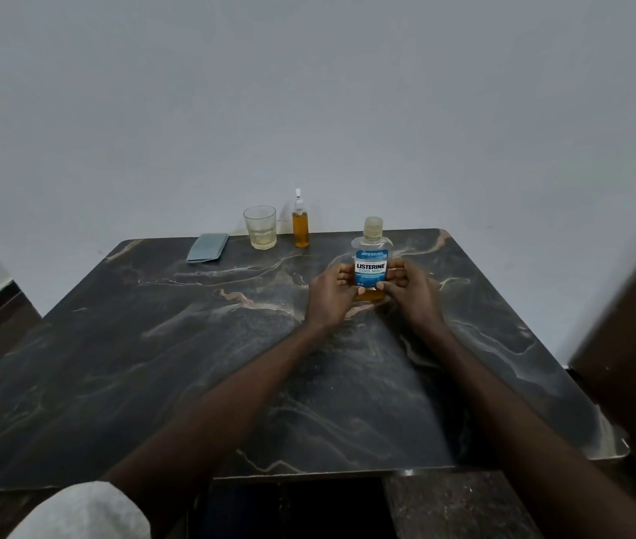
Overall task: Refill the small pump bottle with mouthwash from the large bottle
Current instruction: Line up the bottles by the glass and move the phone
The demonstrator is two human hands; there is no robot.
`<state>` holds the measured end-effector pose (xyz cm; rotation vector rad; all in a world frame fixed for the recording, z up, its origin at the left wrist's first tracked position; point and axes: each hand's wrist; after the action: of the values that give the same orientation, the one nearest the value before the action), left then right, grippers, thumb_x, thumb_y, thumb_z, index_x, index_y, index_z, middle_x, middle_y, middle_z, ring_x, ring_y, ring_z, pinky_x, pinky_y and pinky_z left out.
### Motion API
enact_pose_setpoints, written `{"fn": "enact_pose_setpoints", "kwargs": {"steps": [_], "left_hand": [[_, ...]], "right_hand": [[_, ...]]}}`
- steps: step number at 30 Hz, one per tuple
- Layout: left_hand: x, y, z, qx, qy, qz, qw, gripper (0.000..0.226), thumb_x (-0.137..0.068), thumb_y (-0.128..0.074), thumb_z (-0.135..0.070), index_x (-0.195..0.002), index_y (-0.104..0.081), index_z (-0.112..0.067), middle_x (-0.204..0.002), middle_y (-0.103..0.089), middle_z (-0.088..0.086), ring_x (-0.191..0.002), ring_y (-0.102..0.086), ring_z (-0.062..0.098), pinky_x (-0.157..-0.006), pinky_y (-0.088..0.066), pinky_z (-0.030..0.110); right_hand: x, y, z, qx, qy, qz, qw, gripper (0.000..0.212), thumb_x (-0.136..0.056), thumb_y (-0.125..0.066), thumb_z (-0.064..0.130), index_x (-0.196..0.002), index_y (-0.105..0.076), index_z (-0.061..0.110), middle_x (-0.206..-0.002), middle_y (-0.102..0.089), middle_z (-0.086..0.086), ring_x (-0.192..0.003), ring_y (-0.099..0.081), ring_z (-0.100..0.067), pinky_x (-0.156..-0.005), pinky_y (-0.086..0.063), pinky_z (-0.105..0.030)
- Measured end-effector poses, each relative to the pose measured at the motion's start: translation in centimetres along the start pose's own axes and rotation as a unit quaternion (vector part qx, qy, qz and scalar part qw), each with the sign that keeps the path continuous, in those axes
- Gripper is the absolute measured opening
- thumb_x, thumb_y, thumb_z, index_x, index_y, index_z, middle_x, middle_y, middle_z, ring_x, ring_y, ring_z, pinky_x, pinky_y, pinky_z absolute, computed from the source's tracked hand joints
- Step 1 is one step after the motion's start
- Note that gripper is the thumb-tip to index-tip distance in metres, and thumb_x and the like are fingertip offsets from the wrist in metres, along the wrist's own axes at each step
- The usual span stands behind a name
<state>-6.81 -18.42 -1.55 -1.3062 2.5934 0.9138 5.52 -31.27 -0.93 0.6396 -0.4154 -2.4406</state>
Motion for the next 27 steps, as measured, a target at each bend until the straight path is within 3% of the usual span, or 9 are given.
{"fn": "enact_pose_setpoints", "kwargs": {"steps": [3, 10, 19, 22, 27], "left_hand": [[-1.1, -0.4, 0.4, -0.005, 0.011, -0.033, 0.999, 0.036, -0.093, -0.077, -0.011, -0.127, -0.065, -0.012, -0.127, -0.072, 0.004, -0.116, -0.069, 0.014, -0.097, -0.061, 0.033], [-4.1, -1.2, 1.8, -0.040, 0.053, -0.085, 0.994, 0.028, -0.094, -0.074, -0.009, -0.120, -0.064, -0.013, -0.125, -0.067, 0.004, -0.113, -0.064, 0.012, -0.082, -0.050, 0.014], [-9.3, -1.5, 3.6, -0.012, 0.100, -0.105, 0.989, 0.030, -0.088, -0.081, -0.009, -0.115, -0.068, -0.012, -0.117, -0.073, 0.004, -0.108, -0.070, 0.015, -0.088, -0.061, 0.028], [-11.0, -1.7, 3.9, 0.005, 0.120, -0.100, 0.988, 0.032, -0.088, -0.082, -0.011, -0.117, -0.069, -0.013, -0.117, -0.074, 0.003, -0.108, -0.070, 0.015, -0.086, -0.059, 0.024], [-13.6, -2.4, 4.4, 0.031, 0.133, -0.107, 0.985, 0.034, -0.088, -0.082, -0.009, -0.119, -0.068, -0.011, -0.119, -0.073, 0.005, -0.105, -0.067, 0.010, -0.077, -0.051, 0.015]], "right_hand": [[-1.3, -1.1, -0.2, -0.003, -0.011, -0.013, 1.000, 0.028, -0.088, -0.080, 0.010, -0.112, -0.065, 0.013, -0.104, -0.074, 0.000, -0.096, -0.073, -0.013, -0.086, -0.063, -0.037], [-4.9, -3.7, -0.7, 0.026, -0.006, -0.026, 0.999, 0.029, -0.087, -0.081, 0.014, -0.103, -0.062, 0.028, -0.098, -0.071, 0.009, -0.090, -0.068, -0.002, -0.082, -0.060, -0.027], [-9.3, -6.3, -1.5, 0.014, -0.012, -0.034, 0.999, 0.022, -0.089, -0.078, 0.009, -0.106, -0.065, 0.016, -0.101, -0.073, 0.000, -0.093, -0.070, -0.011, -0.079, -0.057, -0.022], [-10.7, -7.0, -2.0, 0.004, -0.026, -0.050, 0.998, 0.021, -0.088, -0.079, 0.008, -0.105, -0.067, 0.011, -0.102, -0.075, -0.004, -0.094, -0.072, -0.015, -0.085, -0.061, -0.033], [-13.2, -7.8, -2.8, -0.004, -0.026, -0.063, 0.998, 0.019, -0.089, -0.078, 0.007, -0.105, -0.069, 0.010, -0.102, -0.075, -0.004, -0.093, -0.072, -0.016, -0.085, -0.061, -0.034]]}}
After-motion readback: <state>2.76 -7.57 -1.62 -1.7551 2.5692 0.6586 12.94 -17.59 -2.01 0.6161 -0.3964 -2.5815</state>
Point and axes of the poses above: each hand's wrist, its own x-axis away from the middle knuckle, its own y-axis out of the back of the hand, z = x × y
